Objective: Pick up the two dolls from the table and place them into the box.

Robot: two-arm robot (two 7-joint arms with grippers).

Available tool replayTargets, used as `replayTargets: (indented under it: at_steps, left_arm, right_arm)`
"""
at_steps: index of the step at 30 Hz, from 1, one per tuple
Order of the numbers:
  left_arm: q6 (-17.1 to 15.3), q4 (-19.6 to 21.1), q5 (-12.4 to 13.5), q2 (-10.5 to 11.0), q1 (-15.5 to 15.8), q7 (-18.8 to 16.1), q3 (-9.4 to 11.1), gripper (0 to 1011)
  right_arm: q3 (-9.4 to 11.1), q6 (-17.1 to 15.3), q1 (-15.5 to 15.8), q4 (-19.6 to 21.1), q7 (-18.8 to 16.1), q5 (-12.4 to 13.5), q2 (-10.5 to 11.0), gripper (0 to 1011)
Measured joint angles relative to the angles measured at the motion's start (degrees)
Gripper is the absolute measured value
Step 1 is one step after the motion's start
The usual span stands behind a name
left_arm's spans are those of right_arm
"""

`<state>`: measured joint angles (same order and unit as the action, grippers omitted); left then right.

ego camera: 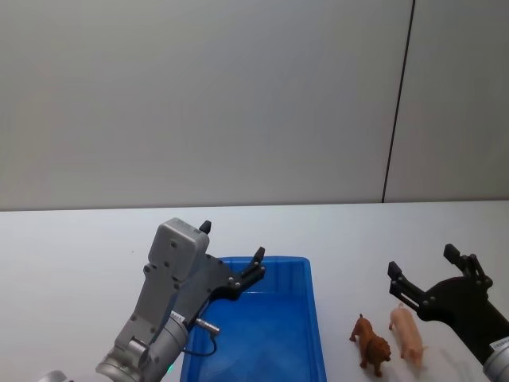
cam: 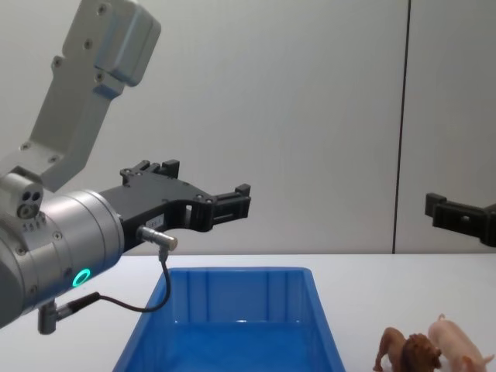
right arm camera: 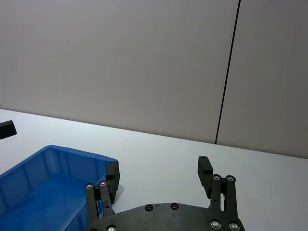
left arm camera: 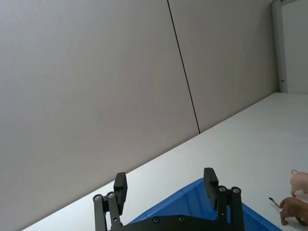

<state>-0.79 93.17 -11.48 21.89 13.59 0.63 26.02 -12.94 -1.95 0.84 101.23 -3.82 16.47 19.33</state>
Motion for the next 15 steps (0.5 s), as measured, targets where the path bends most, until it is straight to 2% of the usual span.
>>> replayTargets:
  at_steps: [15]
  left_arm:
    - [0.0,0.0,0.0,0.0,0.0,0.0,0.0,1001]
  right_arm:
    - [0.0,0.0,0.0,0.0,0.0,0.0,0.0,1001]
